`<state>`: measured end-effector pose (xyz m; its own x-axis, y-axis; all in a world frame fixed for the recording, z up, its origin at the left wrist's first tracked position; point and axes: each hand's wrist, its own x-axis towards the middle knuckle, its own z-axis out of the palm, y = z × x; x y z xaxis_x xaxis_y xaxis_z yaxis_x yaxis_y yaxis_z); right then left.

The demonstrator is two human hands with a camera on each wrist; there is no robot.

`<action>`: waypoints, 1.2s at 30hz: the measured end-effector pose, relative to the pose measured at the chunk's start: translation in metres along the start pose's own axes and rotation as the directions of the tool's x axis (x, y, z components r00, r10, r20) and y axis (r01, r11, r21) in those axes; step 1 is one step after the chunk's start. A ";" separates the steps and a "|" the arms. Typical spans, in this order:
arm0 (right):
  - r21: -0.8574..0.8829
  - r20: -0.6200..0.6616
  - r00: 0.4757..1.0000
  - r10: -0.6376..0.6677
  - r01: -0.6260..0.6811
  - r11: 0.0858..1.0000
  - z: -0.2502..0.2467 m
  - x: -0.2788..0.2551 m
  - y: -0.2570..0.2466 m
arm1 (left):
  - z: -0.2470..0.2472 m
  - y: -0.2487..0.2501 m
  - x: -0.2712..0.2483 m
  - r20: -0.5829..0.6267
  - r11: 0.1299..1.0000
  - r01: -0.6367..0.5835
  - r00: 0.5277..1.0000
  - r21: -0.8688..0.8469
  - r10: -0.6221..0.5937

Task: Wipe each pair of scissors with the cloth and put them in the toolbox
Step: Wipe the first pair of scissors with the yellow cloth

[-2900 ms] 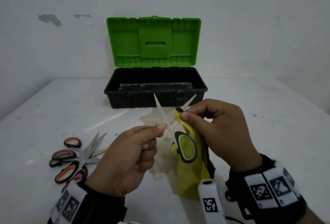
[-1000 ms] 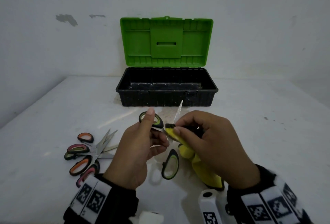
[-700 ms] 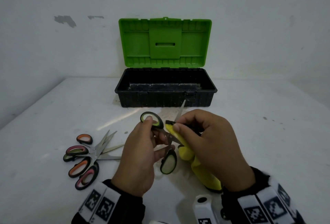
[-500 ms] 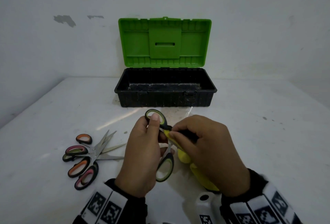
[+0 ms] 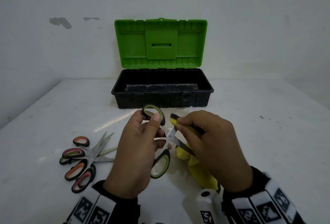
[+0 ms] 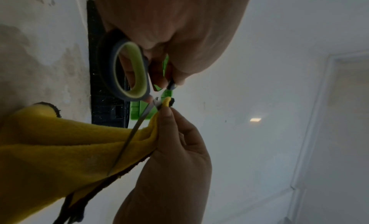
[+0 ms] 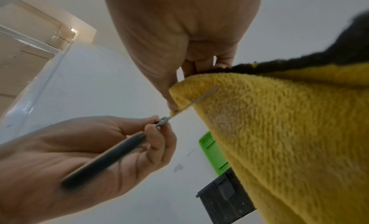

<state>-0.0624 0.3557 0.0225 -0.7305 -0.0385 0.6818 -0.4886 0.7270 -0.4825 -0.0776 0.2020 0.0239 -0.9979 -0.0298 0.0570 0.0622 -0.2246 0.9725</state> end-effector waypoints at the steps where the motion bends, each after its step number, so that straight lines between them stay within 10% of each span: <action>1: -0.010 0.022 0.999 -0.028 0.028 1.000 0.000 -0.001 -0.002 | 0.000 0.001 0.000 0.005 1.000 0.003 1.000 -0.010 -0.003; 10: 0.058 -0.135 0.989 0.060 -0.053 0.997 -0.006 0.004 0.008 | 0.001 0.005 -0.002 0.000 0.999 0.033 0.999 -0.026 -0.033; 17: 0.013 -0.010 0.997 -0.080 0.081 0.997 -0.008 -0.005 -0.005 | -0.003 0.012 0.000 0.013 1.000 0.030 0.999 -0.005 -0.030; 36: 0.198 -0.154 0.967 0.204 -0.172 0.965 -0.007 0.003 0.005 | -0.008 0.012 -0.001 0.058 0.992 0.005 0.998 0.123 -0.012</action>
<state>-0.0635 0.3643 0.0260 -0.7327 0.2163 0.6453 -0.4401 0.5727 -0.6916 -0.0759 0.1911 0.0339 -0.9979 0.0294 0.0582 0.0549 -0.1030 0.9932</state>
